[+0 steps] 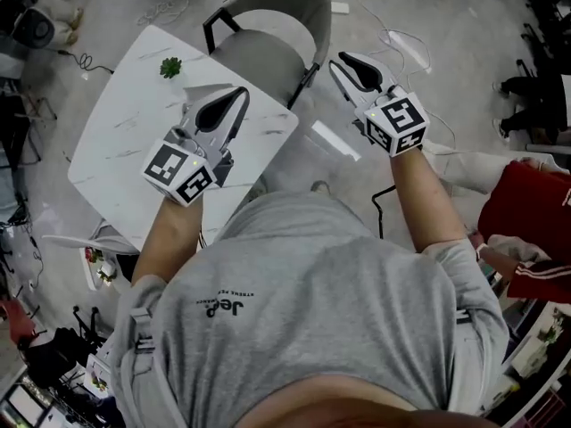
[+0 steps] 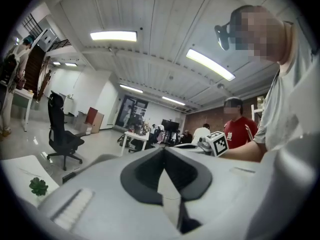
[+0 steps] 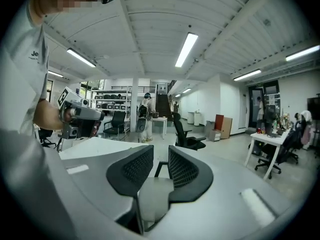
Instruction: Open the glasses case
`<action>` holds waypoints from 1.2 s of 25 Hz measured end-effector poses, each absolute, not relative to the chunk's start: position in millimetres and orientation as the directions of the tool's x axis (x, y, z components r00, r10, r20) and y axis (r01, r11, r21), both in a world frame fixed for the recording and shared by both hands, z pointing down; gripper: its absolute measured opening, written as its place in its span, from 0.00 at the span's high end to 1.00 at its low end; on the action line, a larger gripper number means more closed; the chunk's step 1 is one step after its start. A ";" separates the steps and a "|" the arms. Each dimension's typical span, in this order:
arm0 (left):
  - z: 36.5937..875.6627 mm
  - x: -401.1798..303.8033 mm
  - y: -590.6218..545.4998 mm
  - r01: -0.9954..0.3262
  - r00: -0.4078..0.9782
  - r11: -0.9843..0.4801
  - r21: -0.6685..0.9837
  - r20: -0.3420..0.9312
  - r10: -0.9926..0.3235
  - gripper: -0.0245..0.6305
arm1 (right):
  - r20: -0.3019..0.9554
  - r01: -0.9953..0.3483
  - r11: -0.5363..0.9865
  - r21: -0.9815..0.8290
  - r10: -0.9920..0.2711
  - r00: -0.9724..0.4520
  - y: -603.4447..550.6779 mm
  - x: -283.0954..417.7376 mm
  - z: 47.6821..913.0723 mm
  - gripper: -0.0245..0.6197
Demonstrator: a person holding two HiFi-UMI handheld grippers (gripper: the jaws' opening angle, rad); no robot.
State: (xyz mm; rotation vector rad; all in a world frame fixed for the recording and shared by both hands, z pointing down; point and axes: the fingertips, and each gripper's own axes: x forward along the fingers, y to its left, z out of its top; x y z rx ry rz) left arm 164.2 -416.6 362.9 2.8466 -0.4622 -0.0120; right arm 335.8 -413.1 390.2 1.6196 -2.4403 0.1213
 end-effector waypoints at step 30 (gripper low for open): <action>252.5 238.7 -374.8 -0.228 0.967 -0.952 0.205 -0.066 -0.246 0.89 | 0.054 -0.961 0.275 -0.021 -0.960 -0.275 -284.4 448.3 263.9 0.96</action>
